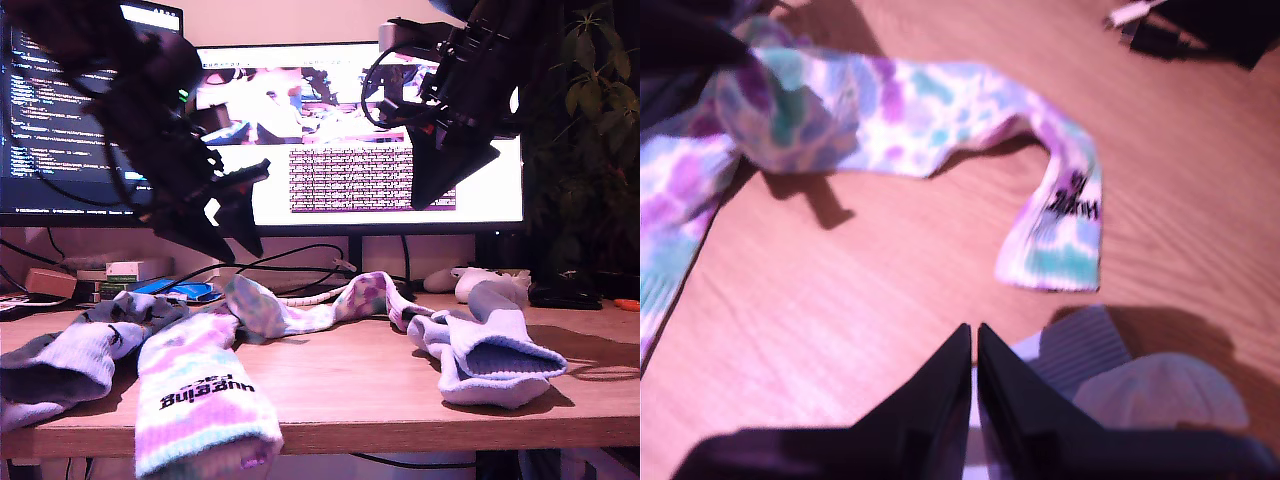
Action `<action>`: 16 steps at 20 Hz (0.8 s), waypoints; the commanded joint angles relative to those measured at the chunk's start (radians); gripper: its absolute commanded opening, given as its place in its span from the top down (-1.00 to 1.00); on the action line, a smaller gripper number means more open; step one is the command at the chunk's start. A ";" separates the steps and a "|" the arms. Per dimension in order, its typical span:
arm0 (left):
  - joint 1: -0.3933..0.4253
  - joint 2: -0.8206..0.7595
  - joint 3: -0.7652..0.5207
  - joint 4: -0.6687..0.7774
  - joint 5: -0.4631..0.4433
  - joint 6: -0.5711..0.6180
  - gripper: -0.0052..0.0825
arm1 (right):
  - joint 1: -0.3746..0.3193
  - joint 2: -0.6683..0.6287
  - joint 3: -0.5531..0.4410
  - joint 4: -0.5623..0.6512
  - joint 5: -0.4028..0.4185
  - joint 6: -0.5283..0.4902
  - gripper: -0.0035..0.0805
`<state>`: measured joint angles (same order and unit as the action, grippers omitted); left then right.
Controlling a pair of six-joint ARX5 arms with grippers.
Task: Pair up the socks based on colour and pattern, by placing them on top of one another
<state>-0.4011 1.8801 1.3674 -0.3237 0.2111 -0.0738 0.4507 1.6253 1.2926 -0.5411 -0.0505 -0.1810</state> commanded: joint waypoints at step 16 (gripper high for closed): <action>-0.007 0.072 0.058 -0.141 0.071 -0.060 0.93 | -0.043 0.001 -0.002 -0.039 -0.055 -0.003 0.95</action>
<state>-0.4038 1.9224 1.4178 -0.4702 0.2649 -0.1066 0.4145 1.6253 1.2926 -0.5777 -0.1017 -0.1818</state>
